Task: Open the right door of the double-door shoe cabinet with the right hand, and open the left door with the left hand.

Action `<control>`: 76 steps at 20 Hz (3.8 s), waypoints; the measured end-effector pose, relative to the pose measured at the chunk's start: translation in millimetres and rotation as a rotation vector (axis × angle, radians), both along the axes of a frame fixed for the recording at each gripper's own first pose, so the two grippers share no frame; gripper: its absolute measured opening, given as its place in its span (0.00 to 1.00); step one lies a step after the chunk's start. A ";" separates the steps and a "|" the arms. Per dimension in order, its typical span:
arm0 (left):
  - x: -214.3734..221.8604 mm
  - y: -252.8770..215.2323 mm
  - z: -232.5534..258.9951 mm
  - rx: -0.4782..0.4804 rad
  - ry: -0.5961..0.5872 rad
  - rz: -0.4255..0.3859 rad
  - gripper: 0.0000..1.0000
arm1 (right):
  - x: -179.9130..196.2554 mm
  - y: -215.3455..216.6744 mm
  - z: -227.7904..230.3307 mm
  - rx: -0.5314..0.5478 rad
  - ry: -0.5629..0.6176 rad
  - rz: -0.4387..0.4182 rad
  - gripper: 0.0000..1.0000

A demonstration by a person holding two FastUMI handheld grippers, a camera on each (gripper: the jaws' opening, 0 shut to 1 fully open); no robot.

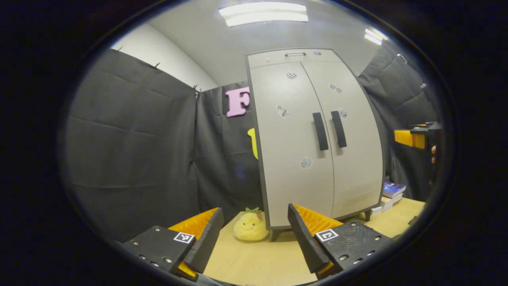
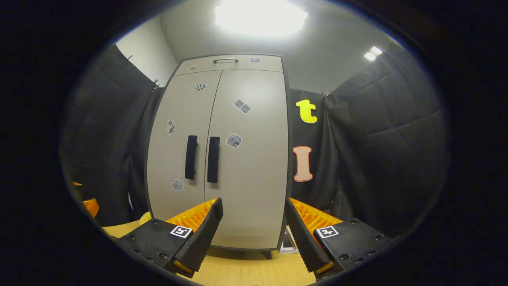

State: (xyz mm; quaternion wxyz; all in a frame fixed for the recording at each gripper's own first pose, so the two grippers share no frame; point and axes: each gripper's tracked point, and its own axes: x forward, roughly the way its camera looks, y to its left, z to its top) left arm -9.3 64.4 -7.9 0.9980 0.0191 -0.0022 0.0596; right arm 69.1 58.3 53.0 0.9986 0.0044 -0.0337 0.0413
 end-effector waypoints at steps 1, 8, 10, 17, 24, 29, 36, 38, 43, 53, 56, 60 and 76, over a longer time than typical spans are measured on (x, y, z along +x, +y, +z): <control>-2.4 5.4 -0.8 0.002 0.003 0.012 0.96 | 6.6 5.2 7.3 -0.002 -0.015 0.009 0.98; -21.3 39.1 -8.4 0.005 0.021 0.092 0.94 | 50.1 37.8 40.6 0.004 -0.075 0.058 0.97; -28.2 49.9 -9.5 0.005 0.025 0.117 0.96 | 63.2 45.4 41.5 0.004 -0.073 0.063 0.96; -53.7 90.2 -17.1 0.016 0.047 0.217 0.96 | 110.6 68.3 45.7 0.039 -0.048 0.054 0.97; -73.9 114.3 -29.6 0.005 0.085 0.298 0.96 | 152.7 100.7 47.5 0.002 -0.018 0.084 0.97; -79.4 115.6 -32.4 0.008 0.094 0.307 0.94 | 180.2 118.8 36.7 -0.002 0.057 0.089 0.91; -77.4 121.6 -31.7 0.012 0.093 0.324 0.96 | 202.6 130.0 25.9 0.042 0.159 0.100 0.68; -75.4 120.9 -32.4 0.010 0.093 0.317 0.96 | 200.9 125.9 25.8 0.048 0.174 0.083 0.50; -70.3 122.0 -26.9 0.021 0.086 0.303 0.96 | 203.4 126.0 23.0 0.082 0.226 0.094 0.31; -50.2 77.5 -0.7 -0.001 0.022 0.176 0.96 | 174.5 120.5 22.2 0.083 0.261 0.248 0.13; -46.1 61.9 3.5 -0.001 0.008 0.136 0.96 | 155.8 112.4 23.1 0.089 0.270 0.287 0.13; -38.7 43.8 0.5 -0.017 0.018 0.084 0.96 | 137.6 103.0 24.8 0.090 0.284 0.324 0.11; -8.5 -18.5 9.8 -0.021 0.007 -0.041 0.96 | 90.8 67.4 27.0 0.108 0.328 0.463 0.12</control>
